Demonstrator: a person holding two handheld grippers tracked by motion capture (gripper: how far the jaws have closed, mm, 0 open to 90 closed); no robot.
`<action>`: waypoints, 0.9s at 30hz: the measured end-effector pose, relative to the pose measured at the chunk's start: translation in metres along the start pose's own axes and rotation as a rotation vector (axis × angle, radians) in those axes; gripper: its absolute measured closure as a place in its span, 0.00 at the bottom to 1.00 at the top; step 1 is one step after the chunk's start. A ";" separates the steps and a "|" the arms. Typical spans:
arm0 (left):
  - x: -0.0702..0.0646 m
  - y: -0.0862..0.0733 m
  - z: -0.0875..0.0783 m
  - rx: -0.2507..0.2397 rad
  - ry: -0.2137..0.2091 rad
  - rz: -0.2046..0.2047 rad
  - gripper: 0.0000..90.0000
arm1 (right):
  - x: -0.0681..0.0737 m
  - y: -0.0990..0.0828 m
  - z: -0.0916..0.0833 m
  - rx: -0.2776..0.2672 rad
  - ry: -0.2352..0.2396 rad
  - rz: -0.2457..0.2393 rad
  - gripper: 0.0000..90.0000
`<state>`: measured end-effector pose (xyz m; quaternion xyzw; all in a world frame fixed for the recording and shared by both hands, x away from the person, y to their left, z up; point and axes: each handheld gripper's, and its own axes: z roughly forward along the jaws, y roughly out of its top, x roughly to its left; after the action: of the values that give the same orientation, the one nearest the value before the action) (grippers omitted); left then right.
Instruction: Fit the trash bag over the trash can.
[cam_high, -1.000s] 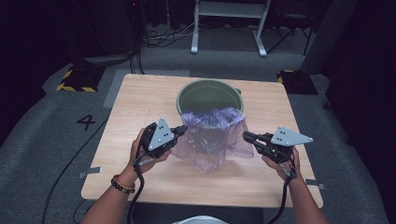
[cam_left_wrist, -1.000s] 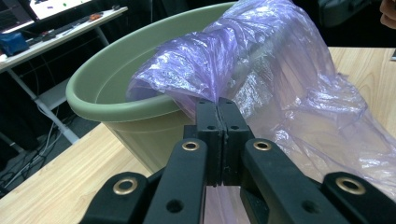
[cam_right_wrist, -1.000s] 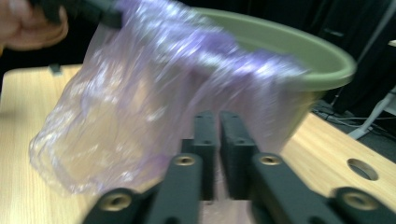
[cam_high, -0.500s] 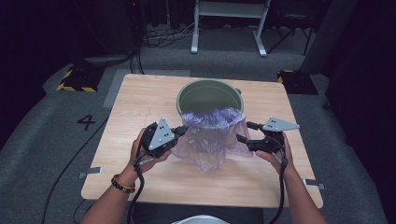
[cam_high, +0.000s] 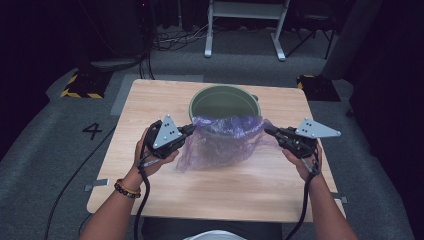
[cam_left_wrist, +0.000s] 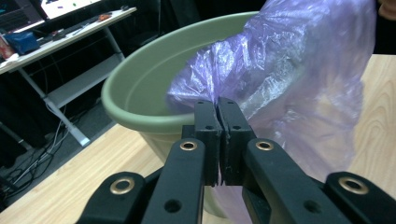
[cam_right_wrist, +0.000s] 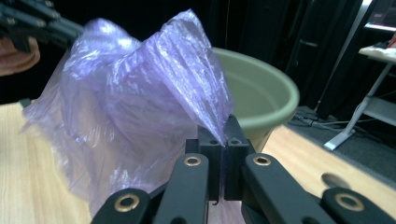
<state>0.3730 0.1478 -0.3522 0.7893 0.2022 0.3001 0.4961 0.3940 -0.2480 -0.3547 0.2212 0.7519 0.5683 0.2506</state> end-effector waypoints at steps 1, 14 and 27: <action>0.002 0.001 0.000 0.001 0.002 -0.005 0.96 | -0.002 0.005 0.000 -0.007 -0.002 0.002 1.00; 0.038 -0.003 0.009 0.068 0.077 -0.057 0.87 | -0.031 0.028 0.035 0.119 -0.057 0.084 1.00; 0.043 -0.014 -0.011 0.046 0.106 -0.110 0.46 | -0.039 0.024 0.047 0.172 -0.091 0.120 1.00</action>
<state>0.3971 0.1883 -0.3494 0.7711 0.2779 0.3091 0.4823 0.4547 -0.2308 -0.3371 0.3123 0.7710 0.5051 0.2302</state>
